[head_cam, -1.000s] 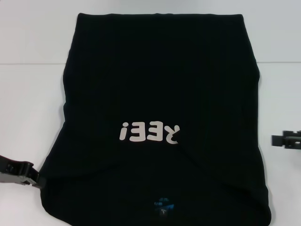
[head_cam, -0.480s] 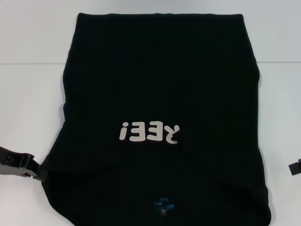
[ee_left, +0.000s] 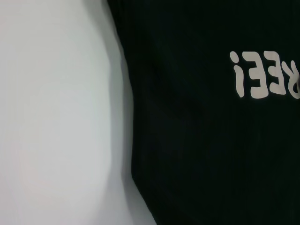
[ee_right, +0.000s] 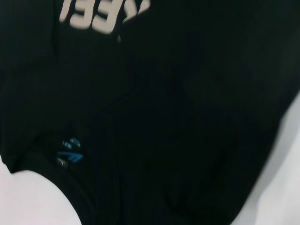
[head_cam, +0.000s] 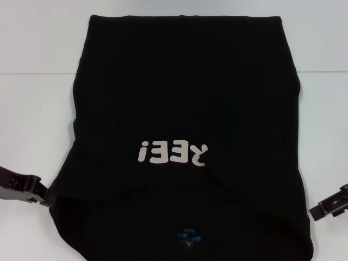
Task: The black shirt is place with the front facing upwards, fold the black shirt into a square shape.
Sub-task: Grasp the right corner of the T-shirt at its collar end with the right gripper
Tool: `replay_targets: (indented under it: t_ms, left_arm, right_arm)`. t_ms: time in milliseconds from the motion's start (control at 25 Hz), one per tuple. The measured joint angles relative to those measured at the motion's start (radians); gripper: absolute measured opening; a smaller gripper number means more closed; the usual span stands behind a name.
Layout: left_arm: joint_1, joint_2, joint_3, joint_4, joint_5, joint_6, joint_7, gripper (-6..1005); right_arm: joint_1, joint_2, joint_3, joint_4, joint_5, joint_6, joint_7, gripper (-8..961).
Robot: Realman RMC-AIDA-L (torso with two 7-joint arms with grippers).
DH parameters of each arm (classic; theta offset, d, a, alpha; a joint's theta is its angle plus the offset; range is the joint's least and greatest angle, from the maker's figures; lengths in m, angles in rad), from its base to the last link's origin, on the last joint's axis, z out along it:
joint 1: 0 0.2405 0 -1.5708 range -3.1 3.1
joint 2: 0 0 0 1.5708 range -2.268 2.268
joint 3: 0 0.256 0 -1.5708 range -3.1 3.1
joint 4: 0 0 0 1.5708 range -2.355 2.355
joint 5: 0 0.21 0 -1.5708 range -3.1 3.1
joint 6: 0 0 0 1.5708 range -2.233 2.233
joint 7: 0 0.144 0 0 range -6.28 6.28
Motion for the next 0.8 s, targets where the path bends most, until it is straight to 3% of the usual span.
replay_targets:
  t_ms: [400, 800]
  left_arm:
    - [0.0, 0.001, 0.0, -0.002, 0.0, -0.001, 0.001, 3]
    - [-0.001, -0.001, 0.0, -0.002, -0.002, -0.007, 0.002, 3]
  right_arm:
    - [0.101, 0.059, -0.135, 0.009, -0.088, 0.047, 0.059, 757]
    - [0.15, 0.091, -0.182, 0.024, -0.093, 0.063, 0.062, 753]
